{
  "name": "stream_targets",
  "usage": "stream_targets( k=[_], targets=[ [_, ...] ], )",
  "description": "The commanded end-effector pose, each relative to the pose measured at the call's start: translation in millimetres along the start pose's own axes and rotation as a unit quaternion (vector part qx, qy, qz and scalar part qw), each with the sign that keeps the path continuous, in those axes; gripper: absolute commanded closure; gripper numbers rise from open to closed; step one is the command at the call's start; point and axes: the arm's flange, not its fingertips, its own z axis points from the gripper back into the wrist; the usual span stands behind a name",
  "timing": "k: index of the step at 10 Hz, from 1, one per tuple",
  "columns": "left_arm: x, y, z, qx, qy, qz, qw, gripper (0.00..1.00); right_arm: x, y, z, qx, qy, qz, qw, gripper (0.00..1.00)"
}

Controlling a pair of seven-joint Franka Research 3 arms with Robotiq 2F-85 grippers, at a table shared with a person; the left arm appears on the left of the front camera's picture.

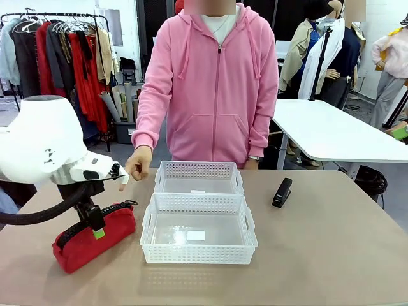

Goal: Distribute items into two baskets.
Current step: Pick up the Pencil pouch that the person points to.

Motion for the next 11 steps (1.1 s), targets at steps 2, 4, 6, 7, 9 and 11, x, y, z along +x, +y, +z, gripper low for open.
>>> stream_targets(
  k=[2, 4, 6, 7, 9, 11],
  targets=[
    [-5, 1, -26, 0.002, -0.007, -0.005, 1.000, 0.00, 2, 0, 0, 0.000, -0.006, 0.003, 1.000, 0.00],
    [-8, 1, -36, 0.001, 0.000, 0.000, 1.000, 0.00, 2, 0, 0, 0.000, -0.006, 0.003, 1.000, 0.00],
    [-7, -1, -35, -0.004, -0.002, -0.005, 1.000, 0.04, 2, 0, 0, 0.000, -0.006, 0.003, 1.000, 0.00],
    [-7, -1, -34, -0.008, 0.000, -0.007, 1.000, 0.24, 2, 0, 0, 0.000, -0.006, 0.003, 1.000, 0.00],
    [-6, 0, -33, -0.009, 0.005, -0.006, 1.000, 0.63, 2, 0, 0, 0.000, -0.006, 0.003, 1.000, 0.00],
    [-5, 1, -31, -0.011, 0.006, -0.005, 1.000, 1.00, 2, 0, 0, 0.000, -0.006, 0.003, 1.000, 0.00]
  ],
)
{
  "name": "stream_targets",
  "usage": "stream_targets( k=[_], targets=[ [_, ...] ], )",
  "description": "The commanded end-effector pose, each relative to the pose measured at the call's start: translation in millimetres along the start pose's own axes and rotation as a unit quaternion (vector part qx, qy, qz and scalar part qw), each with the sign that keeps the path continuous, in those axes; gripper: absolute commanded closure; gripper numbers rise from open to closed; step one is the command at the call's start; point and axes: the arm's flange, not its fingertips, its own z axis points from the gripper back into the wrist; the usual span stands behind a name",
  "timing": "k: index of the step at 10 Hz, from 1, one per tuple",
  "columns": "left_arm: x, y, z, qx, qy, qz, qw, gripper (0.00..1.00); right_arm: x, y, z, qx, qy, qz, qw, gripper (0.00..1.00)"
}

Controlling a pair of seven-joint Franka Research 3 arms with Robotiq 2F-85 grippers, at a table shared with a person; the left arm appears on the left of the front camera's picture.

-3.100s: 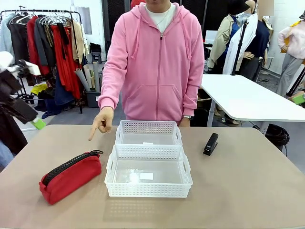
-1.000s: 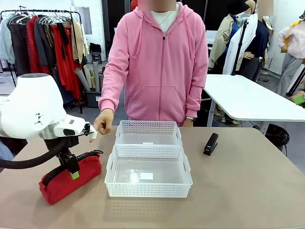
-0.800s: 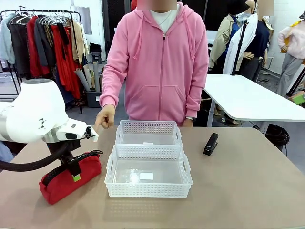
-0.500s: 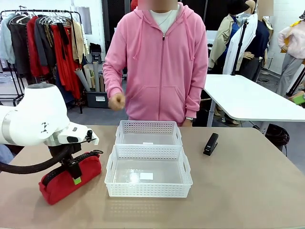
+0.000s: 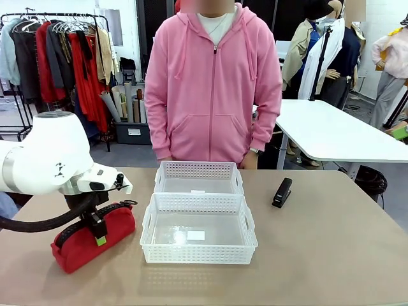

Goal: Distribute items into two baskets.
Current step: Pick up the Pencil pouch that the person points to.

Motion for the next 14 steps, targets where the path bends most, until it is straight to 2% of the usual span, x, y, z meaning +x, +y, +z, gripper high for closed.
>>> stream_targets(
  k=[1, 14],
  targets=[
    [-10, -3, 2, -0.007, -0.004, -0.004, 1.000, 1.00, 2, 1, 0, 0.000, -0.006, 0.003, 1.000, 0.00],
    [0, 0, 3, 0.001, -0.003, 0.001, 1.000, 1.00, 2, 1, 0, 0.000, -0.006, 0.003, 1.000, 0.00]
  ],
)
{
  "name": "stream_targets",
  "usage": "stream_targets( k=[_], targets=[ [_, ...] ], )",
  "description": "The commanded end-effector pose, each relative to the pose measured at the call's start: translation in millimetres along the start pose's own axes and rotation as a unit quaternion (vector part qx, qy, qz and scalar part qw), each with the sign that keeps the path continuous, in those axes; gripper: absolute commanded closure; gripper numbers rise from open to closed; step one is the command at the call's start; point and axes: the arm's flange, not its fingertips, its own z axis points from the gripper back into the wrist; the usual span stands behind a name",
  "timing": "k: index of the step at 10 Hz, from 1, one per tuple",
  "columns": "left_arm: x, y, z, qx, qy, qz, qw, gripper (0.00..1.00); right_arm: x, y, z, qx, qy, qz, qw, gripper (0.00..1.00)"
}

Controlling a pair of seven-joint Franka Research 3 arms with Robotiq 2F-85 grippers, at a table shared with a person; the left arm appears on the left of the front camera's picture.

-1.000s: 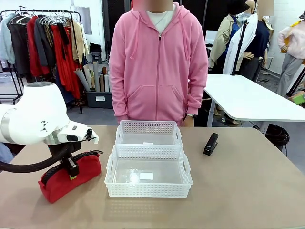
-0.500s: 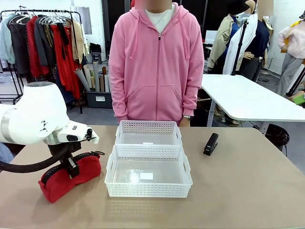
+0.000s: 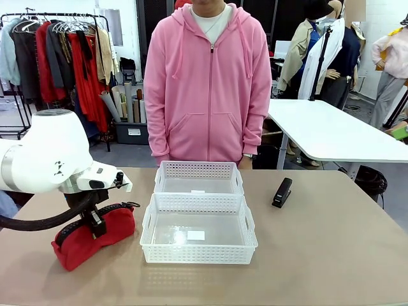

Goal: Distribute items into two baskets.
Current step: Pick up the Pencil pouch that the person points to.

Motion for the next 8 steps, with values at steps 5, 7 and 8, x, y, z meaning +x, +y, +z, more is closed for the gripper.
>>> stream_targets(
  k=[5, 7, 8],
  targets=[
    [20, 55, 104, -0.035, 0.005, -0.093, 0.995, 1.00, 2, 1, 0, 0.000, -0.006, 0.003, 1.000, 0.00],
    [34, 81, 167, -0.022, 0.009, -0.136, 0.990, 1.00, 2, 1, 0, 0.000, -0.006, 0.003, 1.000, 0.00],
    [33, 76, 197, -0.006, -0.009, -0.149, 0.989, 1.00, 2, 1, 0, 0.000, -0.006, 0.003, 1.000, 0.00]
  ],
)
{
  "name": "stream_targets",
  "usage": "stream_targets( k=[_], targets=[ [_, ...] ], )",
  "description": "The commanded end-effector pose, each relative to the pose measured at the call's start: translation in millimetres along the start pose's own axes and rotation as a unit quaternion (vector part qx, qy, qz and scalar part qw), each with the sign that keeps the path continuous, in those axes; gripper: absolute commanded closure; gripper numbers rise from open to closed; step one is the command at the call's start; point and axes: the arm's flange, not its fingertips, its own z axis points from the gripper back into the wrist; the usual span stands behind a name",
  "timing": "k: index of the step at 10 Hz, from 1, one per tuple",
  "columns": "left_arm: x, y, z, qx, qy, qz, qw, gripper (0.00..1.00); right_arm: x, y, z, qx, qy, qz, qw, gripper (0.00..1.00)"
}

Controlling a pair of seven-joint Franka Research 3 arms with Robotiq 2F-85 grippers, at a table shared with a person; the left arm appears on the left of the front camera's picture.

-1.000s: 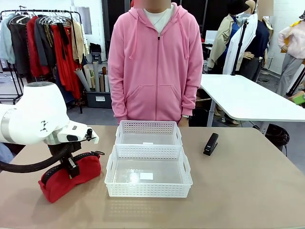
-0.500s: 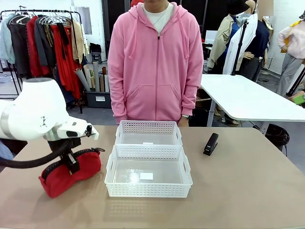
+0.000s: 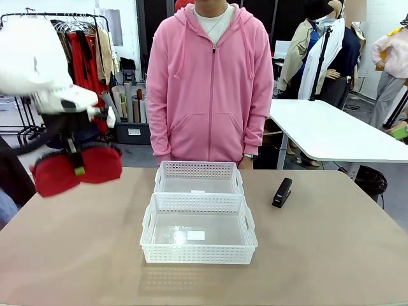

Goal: Distribute items into two baskets.
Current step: Pick up the Pencil pouch that the person points to.

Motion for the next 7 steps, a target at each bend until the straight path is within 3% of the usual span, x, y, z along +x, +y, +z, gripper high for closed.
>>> stream_targets(
  k=[1, 3, 6, 7],
  targets=[
    [0, -4, 42, 0.035, -0.007, -0.028, 0.999, 1.00, 2, 1, 0, 0.000, -0.006, 0.003, 1.000, 0.00],
    [-15, -20, 66, 0.063, -0.005, -0.023, 0.998, 1.00, 2, 1, 0, 0.000, -0.006, 0.003, 1.000, 0.00],
    [-26, -28, 64, 0.060, 0.011, -0.017, 0.998, 1.00, 2, 1, 0, 0.000, -0.006, 0.003, 1.000, 0.00],
    [-15, -22, 77, 0.060, -0.010, -0.025, 0.998, 1.00, 2, 1, 0, 0.000, -0.006, 0.003, 1.000, 0.00]
  ],
)
